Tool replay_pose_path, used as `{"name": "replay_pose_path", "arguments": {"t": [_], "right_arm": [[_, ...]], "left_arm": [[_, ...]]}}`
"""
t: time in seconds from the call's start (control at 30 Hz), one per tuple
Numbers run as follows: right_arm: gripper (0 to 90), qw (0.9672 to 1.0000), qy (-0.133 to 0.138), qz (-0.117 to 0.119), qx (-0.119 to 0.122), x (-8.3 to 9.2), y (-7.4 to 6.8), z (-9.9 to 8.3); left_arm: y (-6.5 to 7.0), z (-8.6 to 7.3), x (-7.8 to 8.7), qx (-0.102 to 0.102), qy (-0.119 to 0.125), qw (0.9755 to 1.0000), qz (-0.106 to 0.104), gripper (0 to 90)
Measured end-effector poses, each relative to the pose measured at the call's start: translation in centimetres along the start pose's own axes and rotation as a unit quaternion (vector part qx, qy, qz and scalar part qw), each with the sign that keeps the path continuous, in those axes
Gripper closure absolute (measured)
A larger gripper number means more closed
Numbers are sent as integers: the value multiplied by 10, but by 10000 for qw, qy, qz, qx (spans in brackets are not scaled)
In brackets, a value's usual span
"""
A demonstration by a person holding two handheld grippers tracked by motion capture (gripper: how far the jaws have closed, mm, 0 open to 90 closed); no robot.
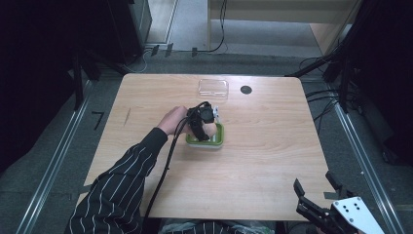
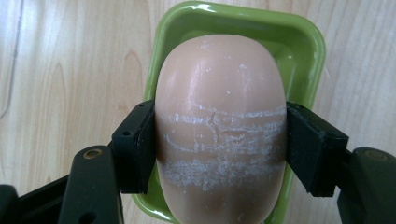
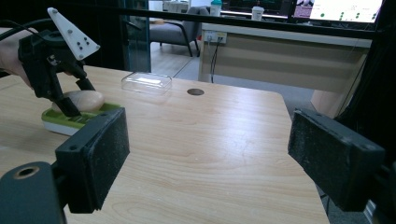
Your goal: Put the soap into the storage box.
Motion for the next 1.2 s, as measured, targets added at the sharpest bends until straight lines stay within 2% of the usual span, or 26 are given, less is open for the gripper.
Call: {"name": "replay_pose_path", "arguments": {"t": [0.37,0.7,0.8,1.0,1.2], "right_arm": [[132,10000,0,1,-2,0,0,0],[132,10000,4,3,1,0,0,0],[132,10000,3,6,4,0,0,0],[132,10000,4,5,-1,0,0,0],[132,10000,5,9,0,-1,0,0]], "left_arm": [[0,-1,-10,7,-81,10000,6,333],[0,-1,-14,111,-114,9999,-22,332],[-1,-1,-15,218,-122,9997,5,332],[-1,-2,-19,304,-186,9994,5,332],[-1,-1,-19,388,-143,9991,36,332]]}}
Point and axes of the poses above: each handheld gripper's, and its own axes: x roughly backward along the jaws, z roughly out of its top, y roughly to its right, the point moved 1 cm from there along -x, roughly forward along the jaws, and after that the axes turned 7 degrees about -x, right-handed, at the moved point
